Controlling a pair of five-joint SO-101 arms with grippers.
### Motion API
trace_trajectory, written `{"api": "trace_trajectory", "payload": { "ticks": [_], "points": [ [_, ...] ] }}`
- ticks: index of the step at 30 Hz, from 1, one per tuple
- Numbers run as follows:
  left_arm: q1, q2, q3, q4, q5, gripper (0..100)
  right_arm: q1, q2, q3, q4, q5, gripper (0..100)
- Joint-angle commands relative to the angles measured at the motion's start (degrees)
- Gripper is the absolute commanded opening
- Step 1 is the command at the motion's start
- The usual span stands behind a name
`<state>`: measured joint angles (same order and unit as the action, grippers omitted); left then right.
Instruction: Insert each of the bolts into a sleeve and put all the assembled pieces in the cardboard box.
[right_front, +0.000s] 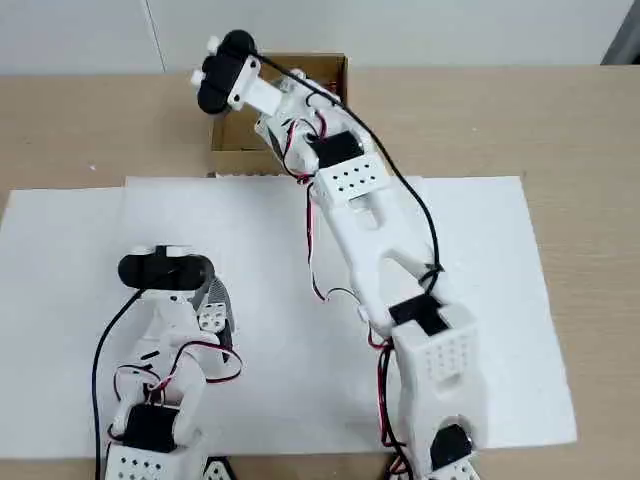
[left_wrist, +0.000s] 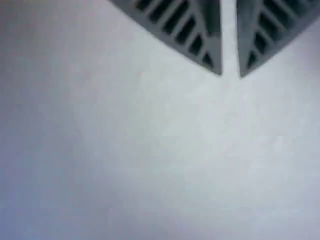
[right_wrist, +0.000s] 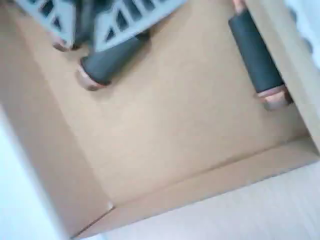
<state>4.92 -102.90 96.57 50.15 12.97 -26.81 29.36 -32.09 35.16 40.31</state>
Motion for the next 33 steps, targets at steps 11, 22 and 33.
{"api": "trace_trajectory", "payload": {
  "ticks": [11, 22, 33],
  "points": [
    [-0.4, -0.7, -0.2, 0.3, -0.3, 1, 0.5, -25.1, -3.1, 29.7, -9.3, 0.3],
    [-0.4, -0.7, -0.2, 0.3, -0.3, 1, 5.1, -40.0, -3.0, 51.5, -21.4, 0.3],
    [-0.4, -0.7, -0.2, 0.3, -0.3, 1, 11.6, -57.1, 8.4, 60.7, -31.8, 0.3]
  ]
}}
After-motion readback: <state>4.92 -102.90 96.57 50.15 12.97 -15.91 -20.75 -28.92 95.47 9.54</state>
